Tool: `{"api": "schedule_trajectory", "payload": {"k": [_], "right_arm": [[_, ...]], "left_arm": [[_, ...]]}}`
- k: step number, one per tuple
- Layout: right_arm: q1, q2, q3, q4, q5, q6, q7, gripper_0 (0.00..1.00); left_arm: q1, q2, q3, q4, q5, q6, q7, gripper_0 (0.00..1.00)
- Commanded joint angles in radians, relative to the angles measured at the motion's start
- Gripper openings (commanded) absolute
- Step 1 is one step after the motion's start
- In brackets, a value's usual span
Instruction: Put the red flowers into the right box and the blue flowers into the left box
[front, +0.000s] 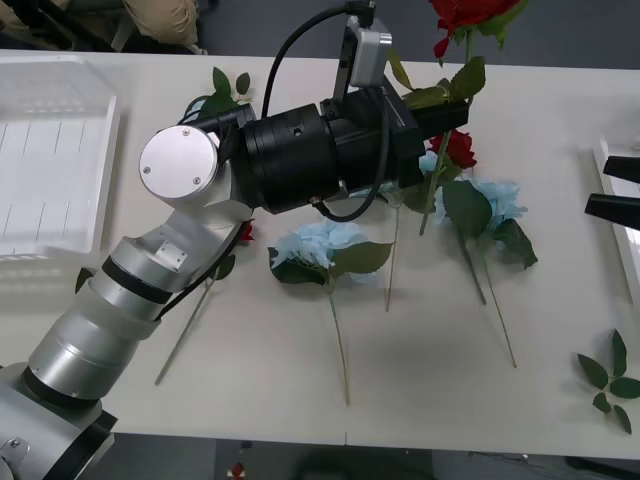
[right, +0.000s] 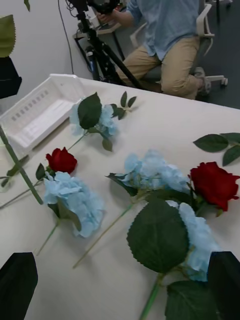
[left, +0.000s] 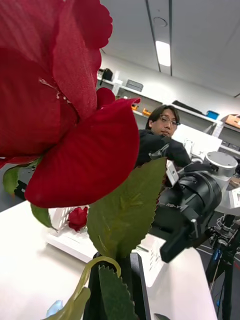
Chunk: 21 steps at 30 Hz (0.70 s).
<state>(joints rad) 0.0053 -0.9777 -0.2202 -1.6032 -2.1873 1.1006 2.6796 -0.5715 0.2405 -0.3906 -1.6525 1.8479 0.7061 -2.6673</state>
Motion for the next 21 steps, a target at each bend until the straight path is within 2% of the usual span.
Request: {"api": "schedule_trajectory", "payload": {"k": [1, 10, 21], "right_arm": [[-0.002, -0.003, 0.016, -0.026, -0.066, 0.002, 0.026, 1.0], [-0.03, -0.001, 0.14, -0.026, -0.189, 0.004, 0.026, 1.0], [-0.169, 0.043, 0.308, -0.021, -0.183, -0.05, 0.026, 1.0]], "left_arm": [[-0.022, -0.004, -0.016, -0.02, 0.005, -0.004, -0.026, 0.0], [-0.022, -0.004, -0.016, -0.02, 0.005, -0.004, -0.026, 0.0], [-0.022, -0.004, -0.016, -0.02, 0.005, -0.004, -0.026, 0.0]]}}
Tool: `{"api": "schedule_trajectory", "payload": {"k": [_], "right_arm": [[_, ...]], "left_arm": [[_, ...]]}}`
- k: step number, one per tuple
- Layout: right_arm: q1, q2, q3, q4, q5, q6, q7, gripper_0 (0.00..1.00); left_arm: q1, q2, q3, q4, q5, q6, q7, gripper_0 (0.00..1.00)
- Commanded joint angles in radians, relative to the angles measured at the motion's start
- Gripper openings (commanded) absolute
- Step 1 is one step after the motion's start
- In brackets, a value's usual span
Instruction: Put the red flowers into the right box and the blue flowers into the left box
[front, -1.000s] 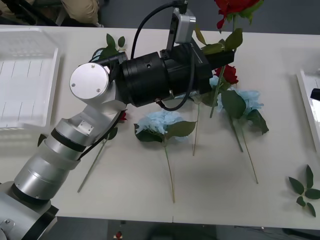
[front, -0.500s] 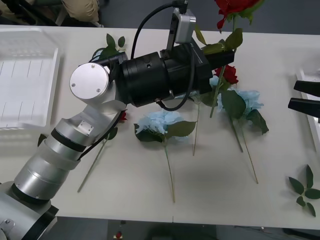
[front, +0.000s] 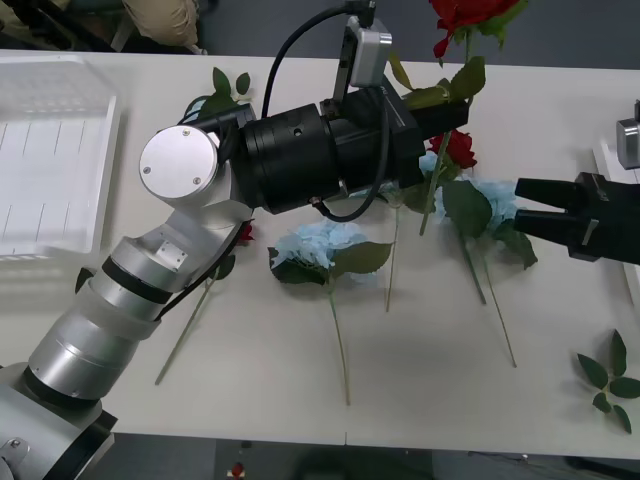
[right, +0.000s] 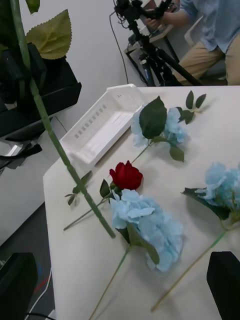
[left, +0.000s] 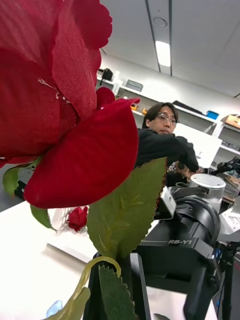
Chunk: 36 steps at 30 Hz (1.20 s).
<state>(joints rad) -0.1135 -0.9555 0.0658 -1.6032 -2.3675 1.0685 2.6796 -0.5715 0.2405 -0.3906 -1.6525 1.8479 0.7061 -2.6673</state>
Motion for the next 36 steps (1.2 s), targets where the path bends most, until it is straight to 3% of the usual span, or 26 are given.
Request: {"api": "schedule_trajectory", "payload": {"k": [1, 14, 36], "right_arm": [[-0.063, 0.026, 0.034, -0.021, -0.003, -0.024, 0.026, 1.0], [-0.186, 0.115, 0.112, 0.051, 0.045, -0.018, 0.026, 1.0], [-0.305, 0.182, 0.244, 0.054, 0.062, -0.03, 0.026, 1.0]], "left_arm": [[-0.022, -0.004, -0.016, -0.02, 0.005, -0.004, -0.026, 0.0], [-0.022, -0.004, -0.016, -0.02, 0.005, -0.004, -0.026, 0.0], [-0.022, -0.004, -0.016, -0.02, 0.005, -0.004, -0.026, 0.0]]}}
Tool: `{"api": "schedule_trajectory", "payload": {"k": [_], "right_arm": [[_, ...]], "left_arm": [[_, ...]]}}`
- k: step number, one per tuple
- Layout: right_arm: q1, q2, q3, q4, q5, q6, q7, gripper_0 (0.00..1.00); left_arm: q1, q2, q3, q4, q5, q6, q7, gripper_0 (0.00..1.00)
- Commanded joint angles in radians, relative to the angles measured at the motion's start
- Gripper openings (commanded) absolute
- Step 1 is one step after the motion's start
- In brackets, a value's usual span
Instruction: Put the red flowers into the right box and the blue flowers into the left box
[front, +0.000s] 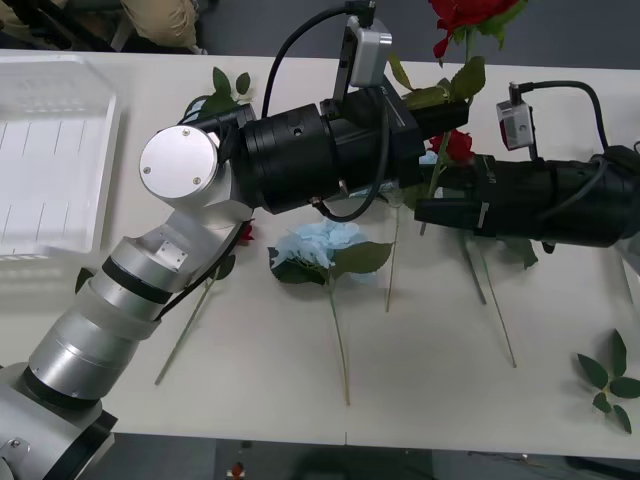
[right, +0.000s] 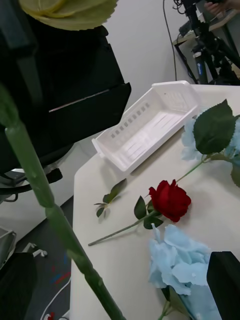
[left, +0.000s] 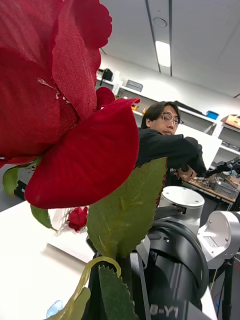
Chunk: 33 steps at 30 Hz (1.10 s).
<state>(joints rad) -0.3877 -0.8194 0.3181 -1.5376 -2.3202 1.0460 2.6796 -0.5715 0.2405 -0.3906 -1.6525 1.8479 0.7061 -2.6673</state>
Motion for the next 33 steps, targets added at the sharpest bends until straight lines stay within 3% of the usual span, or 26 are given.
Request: {"api": "schedule_trajectory", "payload": {"k": [1, 3, 5, 6, 8, 11, 13, 14, 16, 29, 30, 33], "right_arm": [[-0.034, 0.054, -0.008, -0.01, 0.027, -0.011, 0.026, 1.0], [-0.043, 0.068, -0.008, -0.012, 0.042, -0.018, 0.026, 1.0], [-0.046, 0.077, -0.004, -0.01, 0.047, -0.024, 0.026, 0.86], [-0.048, 0.078, 0.003, -0.01, 0.047, -0.037, 0.026, 0.73], [-0.051, 0.08, 0.01, -0.01, 0.047, -0.046, 0.026, 0.61], [-0.059, 0.08, 0.022, -0.01, 0.047, -0.061, 0.026, 0.32], [-0.06, 0.08, 0.022, -0.012, 0.047, -0.061, 0.026, 0.23], [-0.059, 0.08, 0.022, -0.01, 0.047, -0.063, 0.026, 0.11], [-0.059, 0.08, 0.022, -0.01, 0.047, -0.061, 0.026, 0.0], [-0.062, 0.08, 0.022, -0.01, 0.047, -0.064, 0.026, 0.0], [-0.063, 0.08, 0.022, -0.01, 0.047, -0.066, 0.026, 0.0], [-0.063, 0.08, 0.022, -0.01, 0.047, -0.066, 0.026, 0.0]], "left_arm": [[-0.022, -0.004, -0.016, -0.02, 0.005, -0.004, -0.026, 0.0], [-0.022, -0.004, -0.016, -0.02, 0.005, -0.004, -0.026, 0.0], [-0.022, -0.004, -0.016, -0.02, 0.005, -0.004, -0.026, 0.0], [-0.022, -0.004, -0.016, -0.02, 0.005, -0.004, -0.026, 0.0], [-0.022, -0.004, -0.016, -0.02, 0.005, -0.004, -0.026, 0.0], [-0.022, -0.004, -0.016, -0.02, 0.005, -0.004, -0.026, 0.0], [-0.022, -0.004, -0.016, -0.02, 0.005, -0.004, -0.026, 0.0], [-0.022, -0.004, -0.016, -0.02, 0.005, -0.004, -0.026, 0.0], [-0.022, -0.004, -0.016, -0.02, 0.005, -0.004, -0.026, 0.0], [-0.022, -0.004, -0.016, -0.02, 0.005, -0.004, -0.026, 0.01], [-0.022, -0.004, -0.016, -0.02, 0.005, -0.004, -0.026, 0.48], [-0.022, -0.004, -0.016, -0.02, 0.005, -0.004, -0.026, 0.97]]}}
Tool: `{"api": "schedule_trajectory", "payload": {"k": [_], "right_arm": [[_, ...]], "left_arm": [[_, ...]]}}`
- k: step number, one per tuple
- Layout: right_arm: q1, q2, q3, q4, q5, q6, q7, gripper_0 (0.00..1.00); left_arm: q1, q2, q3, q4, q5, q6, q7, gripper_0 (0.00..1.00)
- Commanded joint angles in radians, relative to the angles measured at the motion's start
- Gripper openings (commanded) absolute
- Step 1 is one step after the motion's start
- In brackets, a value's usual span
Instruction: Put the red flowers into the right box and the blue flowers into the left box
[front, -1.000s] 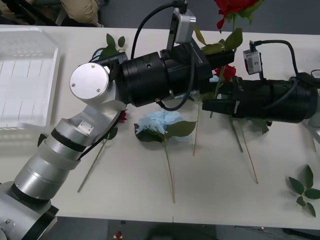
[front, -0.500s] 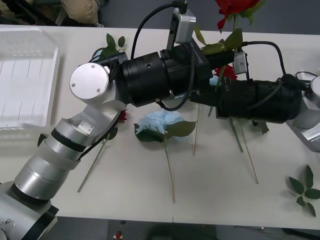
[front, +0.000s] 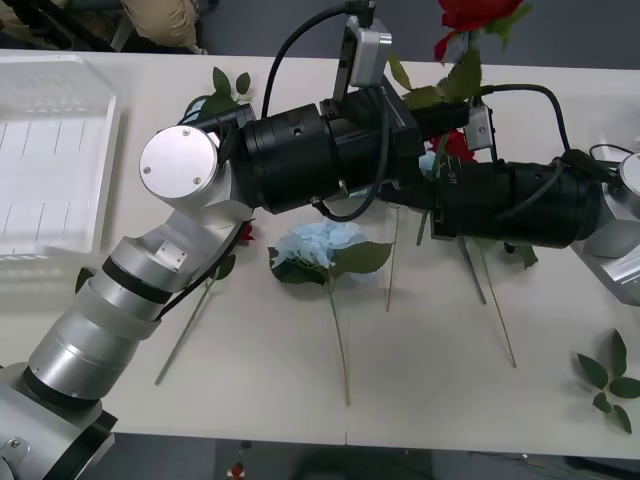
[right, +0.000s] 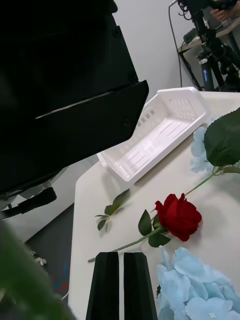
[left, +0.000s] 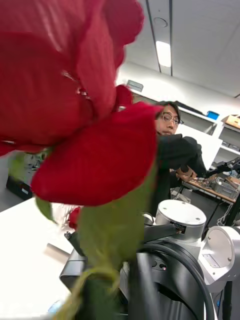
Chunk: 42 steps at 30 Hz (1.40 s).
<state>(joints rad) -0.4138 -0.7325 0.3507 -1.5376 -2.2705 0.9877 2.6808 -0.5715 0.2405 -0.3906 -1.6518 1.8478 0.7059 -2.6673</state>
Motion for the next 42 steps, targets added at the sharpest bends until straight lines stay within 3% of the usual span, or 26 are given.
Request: {"api": "schedule_trajectory", "payload": {"k": [1, 18, 29, 36, 42], "right_arm": [[-0.036, -0.007, -0.01, -0.01, -0.003, -0.009, 0.024, 0.0], [-0.037, -0.013, -0.01, 0.011, -0.009, -0.017, 0.024, 0.0], [-0.037, -0.087, -0.035, 0.091, -0.026, 0.026, 0.024, 0.0], [-0.037, -0.177, -0.136, 0.208, 0.039, 0.175, 0.024, 0.0], [-0.037, -0.217, -0.315, 0.28, 0.238, 0.328, 0.024, 0.0]], "left_arm": [[-0.022, -0.004, -0.016, -0.02, 0.005, -0.003, -0.026, 1.0], [-0.022, -0.004, -0.016, -0.02, 0.005, -0.003, -0.026, 1.0], [-0.022, -0.004, -0.016, -0.02, 0.005, -0.003, -0.026, 1.0], [-0.022, -0.004, -0.016, -0.02, 0.005, -0.003, -0.026, 1.0], [0.027, 0.005, -0.01, -0.051, 0.042, -0.082, -0.026, 1.0]]}}
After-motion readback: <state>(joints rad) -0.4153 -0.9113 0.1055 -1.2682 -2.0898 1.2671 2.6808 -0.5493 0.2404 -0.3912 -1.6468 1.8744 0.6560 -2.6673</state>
